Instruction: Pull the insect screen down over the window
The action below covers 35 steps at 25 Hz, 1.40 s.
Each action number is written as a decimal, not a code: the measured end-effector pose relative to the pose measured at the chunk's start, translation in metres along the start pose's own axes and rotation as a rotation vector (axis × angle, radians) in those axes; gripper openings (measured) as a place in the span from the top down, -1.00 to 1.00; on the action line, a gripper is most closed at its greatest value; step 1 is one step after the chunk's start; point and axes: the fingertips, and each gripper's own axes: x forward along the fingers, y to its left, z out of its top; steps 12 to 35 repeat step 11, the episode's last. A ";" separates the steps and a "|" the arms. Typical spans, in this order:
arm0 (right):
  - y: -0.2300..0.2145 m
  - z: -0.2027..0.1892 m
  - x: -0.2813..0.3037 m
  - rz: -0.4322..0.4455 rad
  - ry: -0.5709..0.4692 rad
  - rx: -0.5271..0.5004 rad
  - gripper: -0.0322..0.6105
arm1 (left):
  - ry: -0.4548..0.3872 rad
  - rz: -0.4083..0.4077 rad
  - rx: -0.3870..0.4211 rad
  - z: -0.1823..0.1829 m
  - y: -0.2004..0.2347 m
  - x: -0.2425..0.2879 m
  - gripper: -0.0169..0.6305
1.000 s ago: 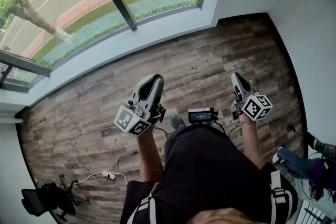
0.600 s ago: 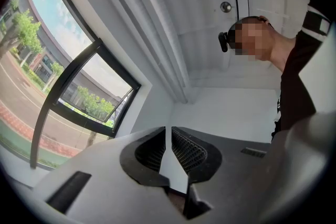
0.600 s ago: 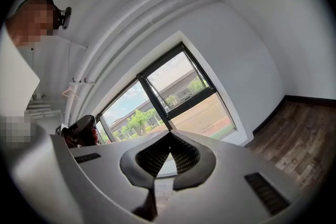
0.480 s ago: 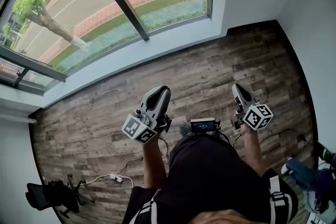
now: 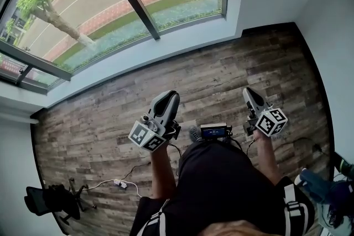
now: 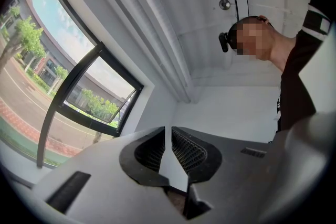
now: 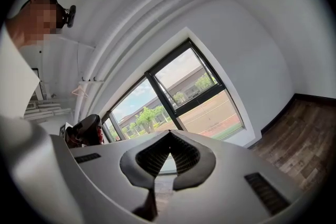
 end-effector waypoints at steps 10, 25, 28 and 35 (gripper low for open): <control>0.008 -0.002 -0.002 0.027 0.001 -0.020 0.88 | -0.011 0.003 0.000 0.002 -0.002 -0.006 0.82; 0.008 -0.002 -0.002 0.029 0.000 -0.020 0.88 | -0.012 0.002 0.000 0.002 -0.002 -0.006 0.82; 0.008 -0.002 -0.002 0.029 0.000 -0.020 0.88 | -0.012 0.002 0.000 0.002 -0.002 -0.006 0.82; 0.008 -0.002 -0.002 0.029 0.000 -0.020 0.88 | -0.012 0.002 0.000 0.002 -0.002 -0.006 0.82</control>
